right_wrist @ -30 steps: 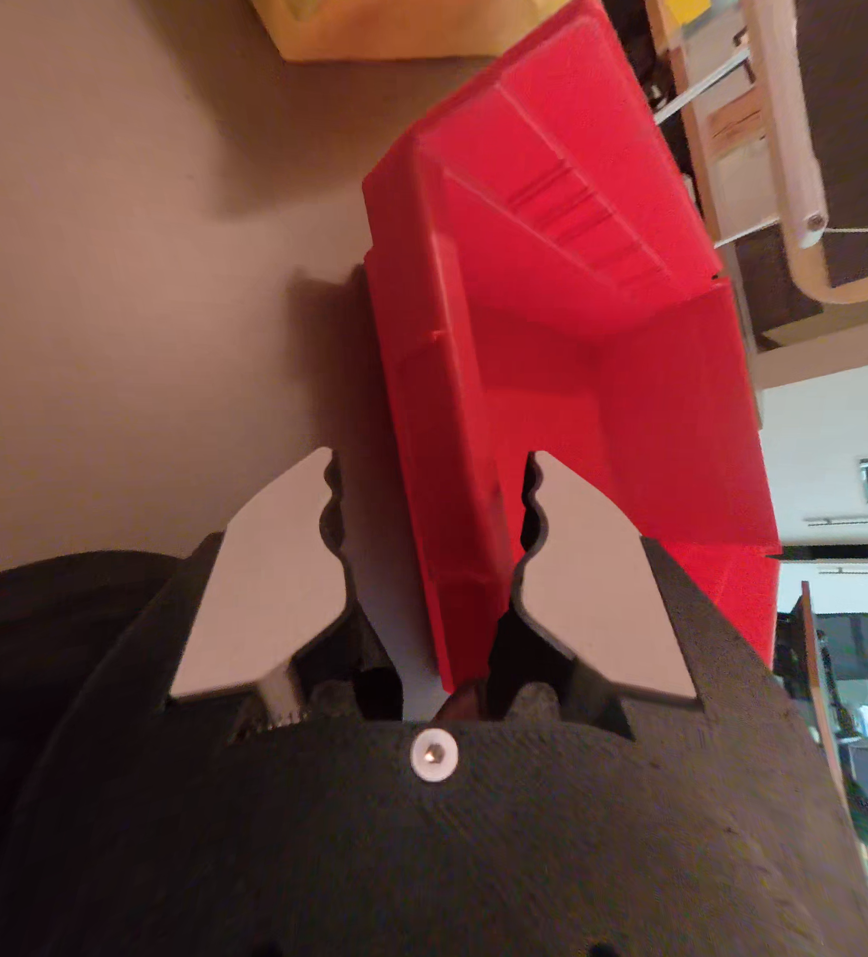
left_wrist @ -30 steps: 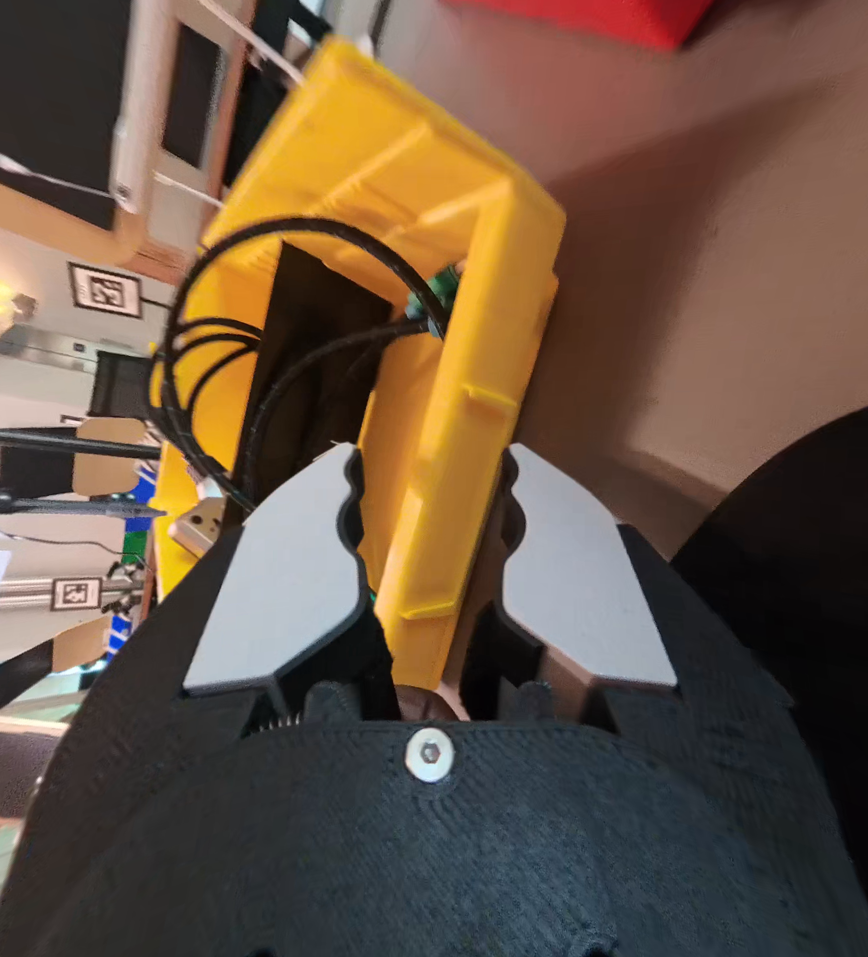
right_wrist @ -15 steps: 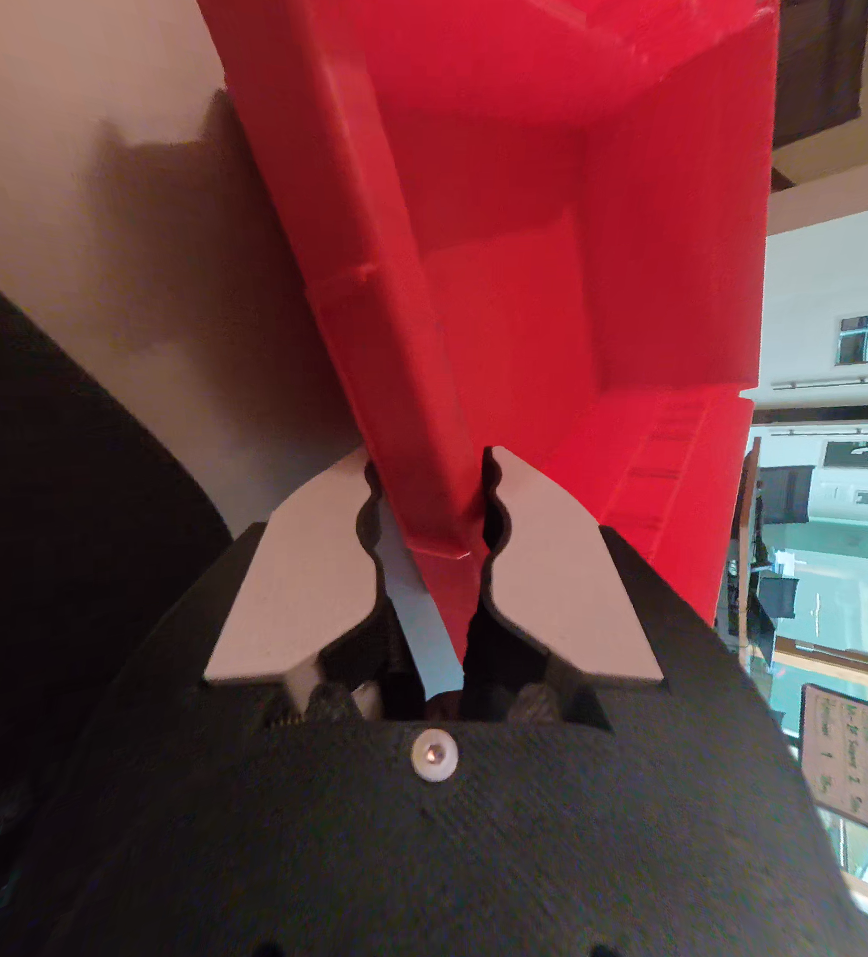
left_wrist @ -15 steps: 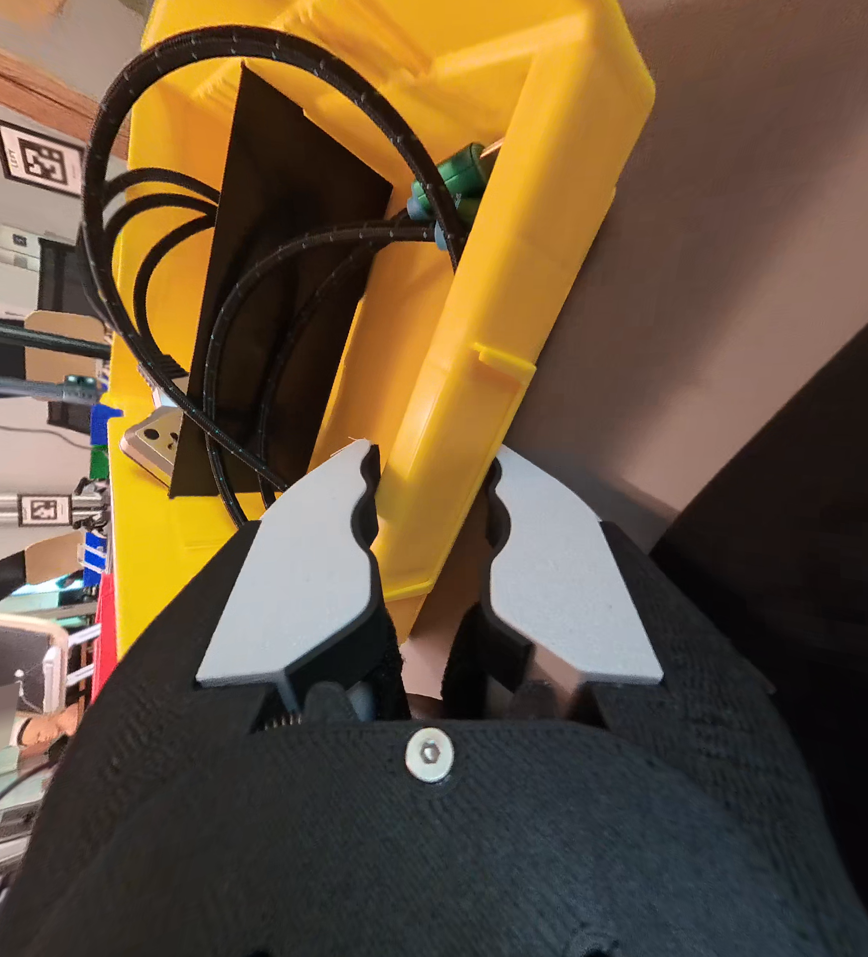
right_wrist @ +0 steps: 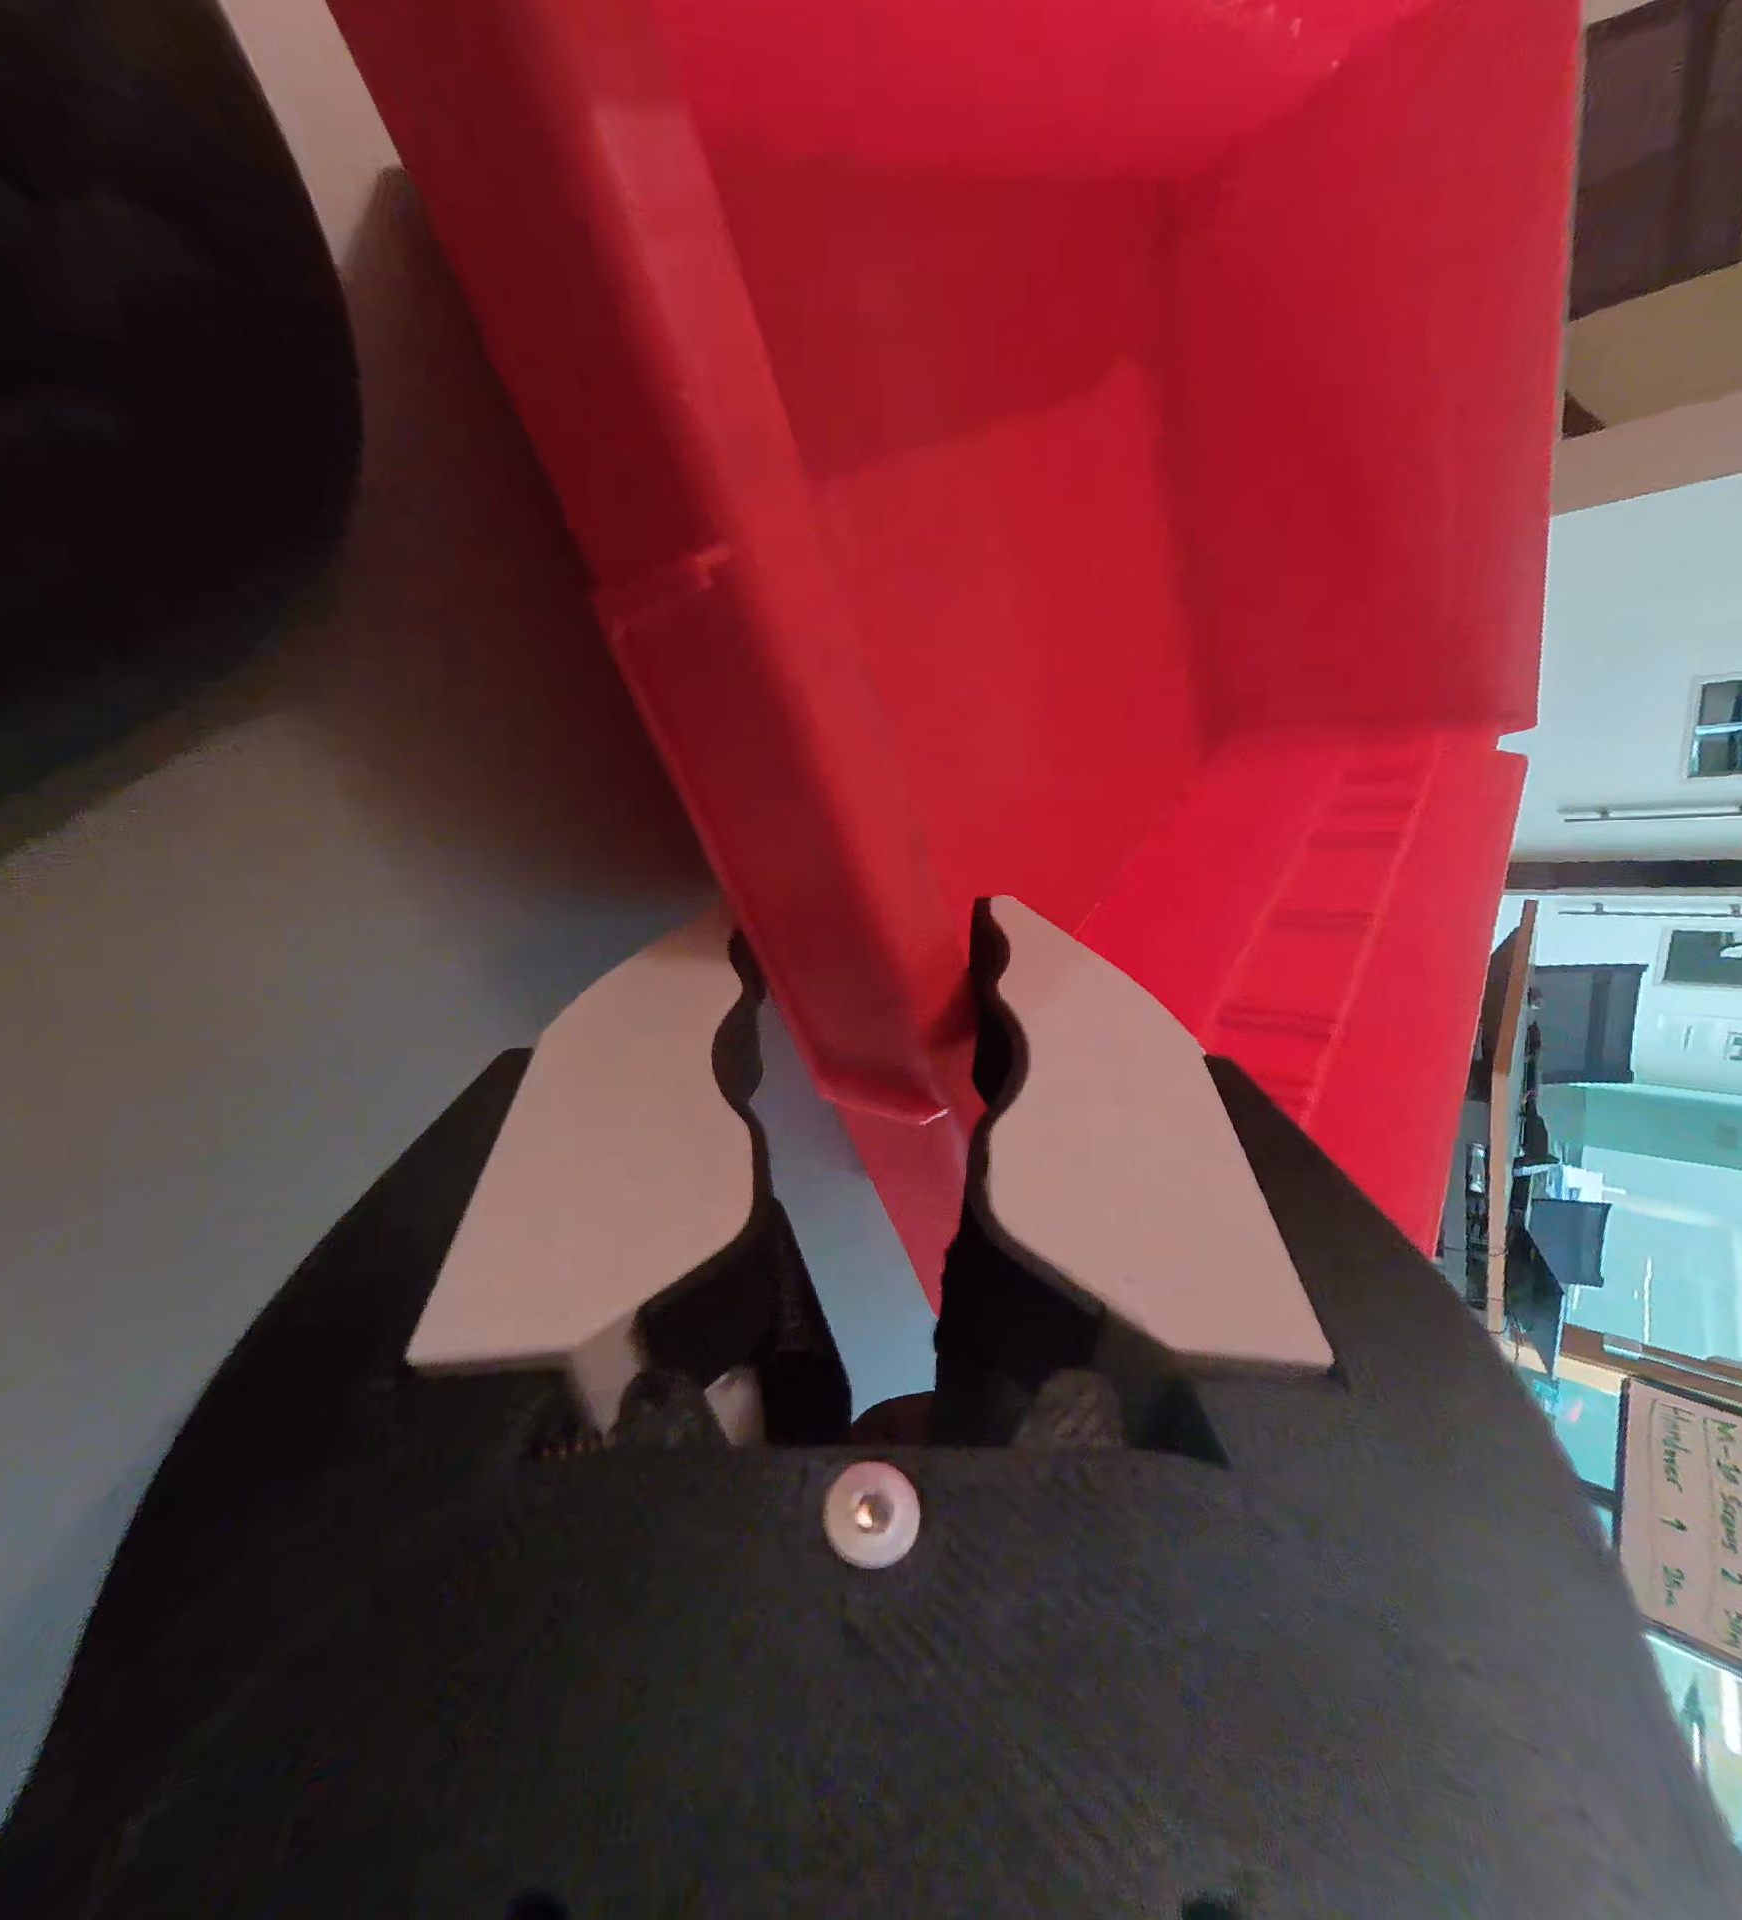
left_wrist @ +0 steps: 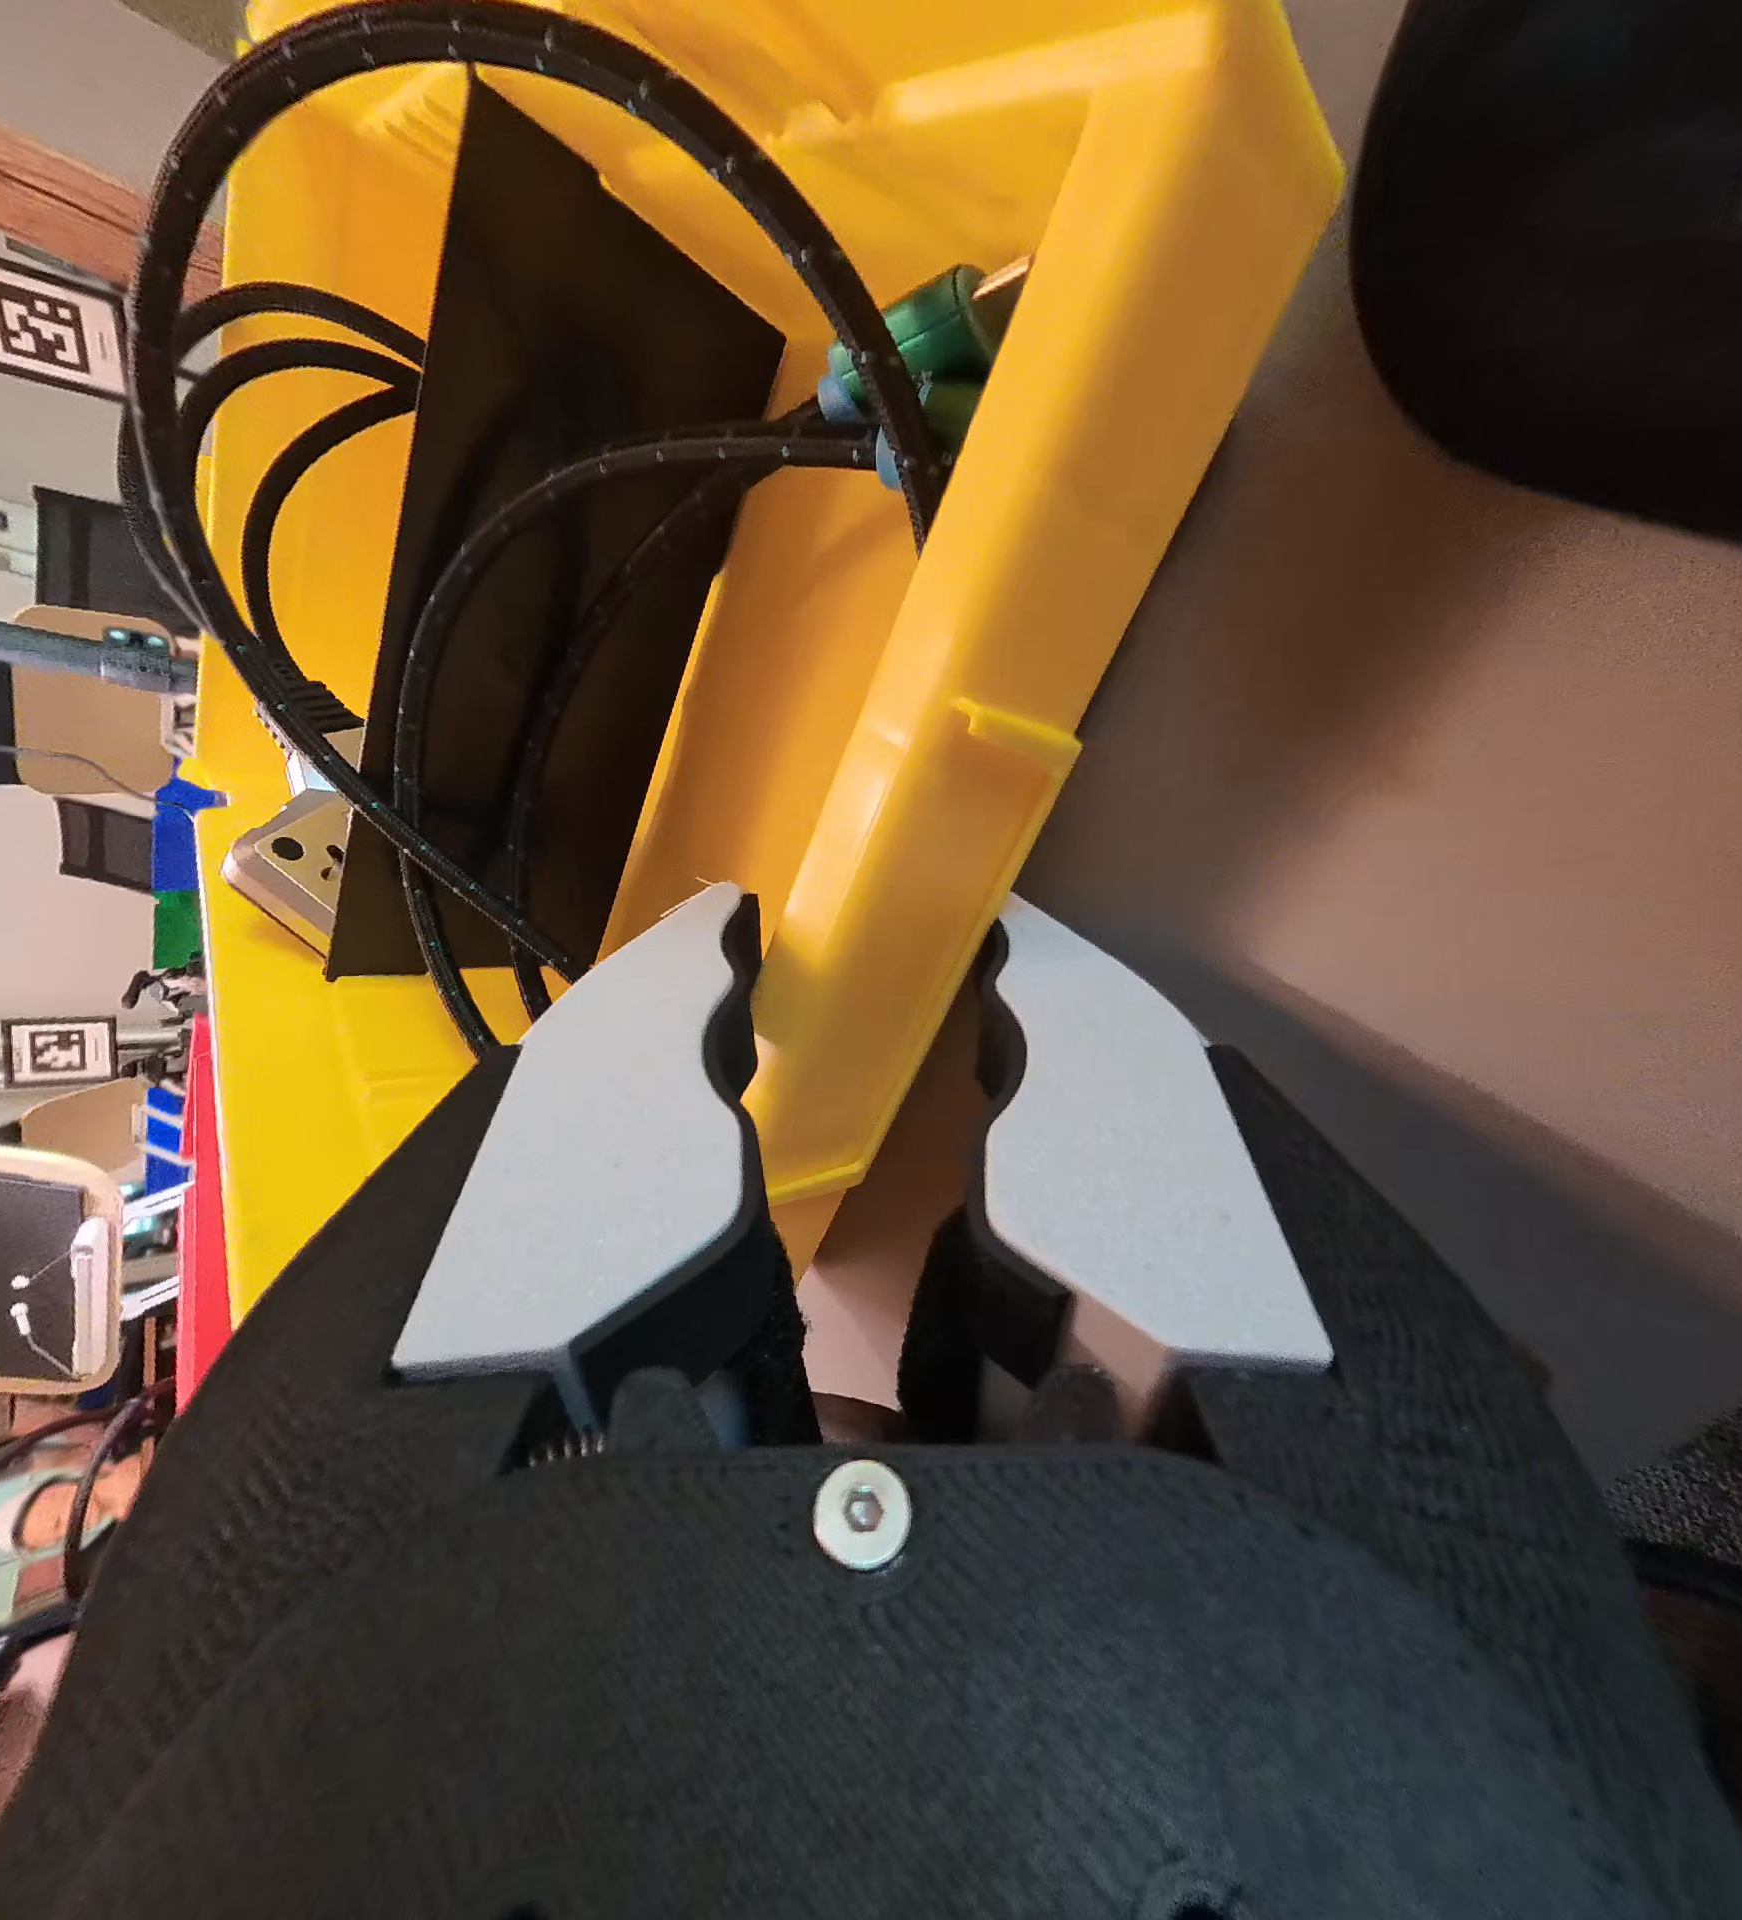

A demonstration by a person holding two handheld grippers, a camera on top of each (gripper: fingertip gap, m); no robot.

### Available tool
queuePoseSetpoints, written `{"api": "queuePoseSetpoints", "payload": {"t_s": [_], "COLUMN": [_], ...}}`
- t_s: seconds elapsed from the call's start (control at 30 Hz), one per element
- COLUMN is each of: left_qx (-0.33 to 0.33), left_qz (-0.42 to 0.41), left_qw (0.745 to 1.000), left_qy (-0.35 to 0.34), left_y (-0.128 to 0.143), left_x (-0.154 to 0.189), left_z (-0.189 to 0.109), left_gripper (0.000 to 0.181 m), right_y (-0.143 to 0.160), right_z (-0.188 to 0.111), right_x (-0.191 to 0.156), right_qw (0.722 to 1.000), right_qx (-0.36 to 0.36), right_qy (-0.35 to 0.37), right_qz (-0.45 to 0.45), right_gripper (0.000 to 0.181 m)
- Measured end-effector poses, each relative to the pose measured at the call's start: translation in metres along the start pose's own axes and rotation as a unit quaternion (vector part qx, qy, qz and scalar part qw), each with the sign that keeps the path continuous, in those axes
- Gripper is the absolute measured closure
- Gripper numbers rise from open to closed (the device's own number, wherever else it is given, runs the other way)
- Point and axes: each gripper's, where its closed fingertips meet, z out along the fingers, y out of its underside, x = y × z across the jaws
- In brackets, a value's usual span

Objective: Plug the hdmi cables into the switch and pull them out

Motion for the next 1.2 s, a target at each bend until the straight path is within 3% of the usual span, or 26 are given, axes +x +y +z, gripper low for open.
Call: {"api": "queuePoseSetpoints", "payload": {"t_s": [0.1, 0.17, 0.27, 0.37, 0.5, 0.57, 0.67, 0.73, 0.83, 0.93, 1.0, 1.13, 1.2], "left_qx": [0.013, 0.064, 0.190, 0.246, 0.209, 0.167, 0.075, 0.011, -0.086, -0.161, -0.196, -0.228, -0.244], "left_qz": [-0.025, -0.079, -0.188, -0.300, -0.409, -0.412, -0.399, -0.387, -0.368, -0.352, -0.347, -0.343, -0.314], "left_qw": [0.999, 0.994, 0.961, 0.922, 0.888, 0.895, 0.914, 0.922, 0.926, 0.920, 0.915, 0.910, 0.916], "left_qy": [0.014, 0.044, 0.069, 0.005, -0.028, -0.022, -0.001, 0.003, 0.015, 0.055, 0.057, 0.053, 0.049], "left_y": [0.000, -0.017, -0.057, -0.068, -0.059, -0.055, -0.049, -0.042, -0.026, -0.009, 0.004, 0.016, 0.019], "left_x": [0.003, 0.005, -0.014, -0.067, -0.127, -0.149, -0.172, -0.185, -0.192, -0.182, -0.181, -0.179, -0.178], "left_z": [-0.005, -0.014, -0.048, -0.073, -0.068, -0.048, -0.004, 0.026, 0.073, 0.110, 0.129, 0.152, 0.158], "left_gripper": [0.139, 0.130, 0.122, 0.122, 0.120, 0.118, 0.116, 0.116, 0.117, 0.118, 0.120, 0.129, 0.142], "right_y": [-0.002, -0.014, -0.041, -0.072, -0.119, -0.153, -0.192, -0.215, -0.247, -0.260, -0.259, -0.247, -0.244], "right_z": [-0.001, -0.007, -0.023, -0.041, -0.076, -0.111, -0.158, -0.162, -0.146, -0.130, -0.131, -0.133, -0.133], "right_x": [0.001, 0.003, 0.007, 0.002, 0.017, 0.034, 0.049, 0.037, -0.004, -0.031, -0.029, -0.011, -0.006], "right_qw": [1.000, 0.999, 0.988, 0.963, 0.899, 0.827, 0.692, 0.652, 0.656, 0.682, 0.681, 0.650, 0.643], "right_qx": [0.006, 0.046, 0.131, 0.229, 0.385, 0.512, 0.670, 0.702, 0.685, 0.655, 0.659, 0.676, 0.679], "right_qy": [0.005, 0.006, -0.014, -0.058, -0.073, -0.056, -0.040, -0.079, -0.176, -0.219, -0.209, -0.194, -0.191], "right_qz": [0.001, 0.024, 0.077, 0.128, 0.196, 0.224, 0.267, 0.278, 0.264, 0.242, 0.240, 0.287, 0.300], "right_gripper": [0.139, 0.123, 0.109, 0.098, 0.078, 0.077, 0.082, 0.083, 0.077, 0.073, 0.074, 0.082, 0.084]}}
